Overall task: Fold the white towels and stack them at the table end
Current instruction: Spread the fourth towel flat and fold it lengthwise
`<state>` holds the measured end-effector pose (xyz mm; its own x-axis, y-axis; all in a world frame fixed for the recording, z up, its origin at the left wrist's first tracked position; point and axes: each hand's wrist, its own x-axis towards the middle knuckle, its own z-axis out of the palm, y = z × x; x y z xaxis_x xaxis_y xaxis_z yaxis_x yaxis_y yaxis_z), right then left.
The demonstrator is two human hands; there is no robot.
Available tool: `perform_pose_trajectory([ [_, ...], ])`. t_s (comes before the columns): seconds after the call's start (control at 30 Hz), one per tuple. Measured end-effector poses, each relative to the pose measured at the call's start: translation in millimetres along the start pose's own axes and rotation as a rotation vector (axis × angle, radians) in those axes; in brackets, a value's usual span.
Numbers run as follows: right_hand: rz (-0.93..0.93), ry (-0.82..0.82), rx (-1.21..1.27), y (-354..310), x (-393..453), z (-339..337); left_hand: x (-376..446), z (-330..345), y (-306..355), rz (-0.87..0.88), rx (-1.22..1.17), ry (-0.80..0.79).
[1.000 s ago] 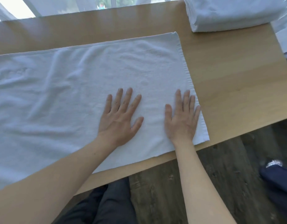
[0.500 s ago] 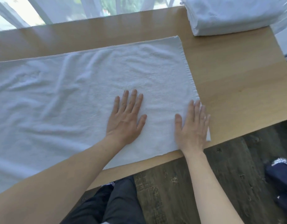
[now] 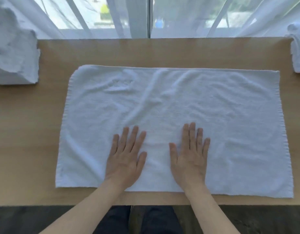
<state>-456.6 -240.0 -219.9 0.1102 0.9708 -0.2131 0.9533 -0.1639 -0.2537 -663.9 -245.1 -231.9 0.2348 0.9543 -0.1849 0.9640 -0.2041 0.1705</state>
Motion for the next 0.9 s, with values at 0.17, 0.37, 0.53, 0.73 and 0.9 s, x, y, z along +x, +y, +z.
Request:
perform_pose_trajectory([
  [0.17, -0.160, -0.074, -0.019, -64, -15, 28, -5, -2, -18, -0.027, -0.080, -0.020],
  [0.37, -0.110, -0.036, -0.130, -67, -14, 38, -15, -19, -126, -0.096, 0.000, -0.052],
  [0.53, -0.102, 0.000, -0.122, -70, -14, 36, 24, -41, -160, -0.111, -0.084, 0.027],
  [0.73, -0.120, 0.059, -0.100, -69, -14, 37, 105, -45, -117, 0.304, -0.001, -0.041],
  [0.9, -0.130, 0.078, -0.101, -70, -11, 39, 175, -66, -151, -0.144, -0.051, -0.025],
])
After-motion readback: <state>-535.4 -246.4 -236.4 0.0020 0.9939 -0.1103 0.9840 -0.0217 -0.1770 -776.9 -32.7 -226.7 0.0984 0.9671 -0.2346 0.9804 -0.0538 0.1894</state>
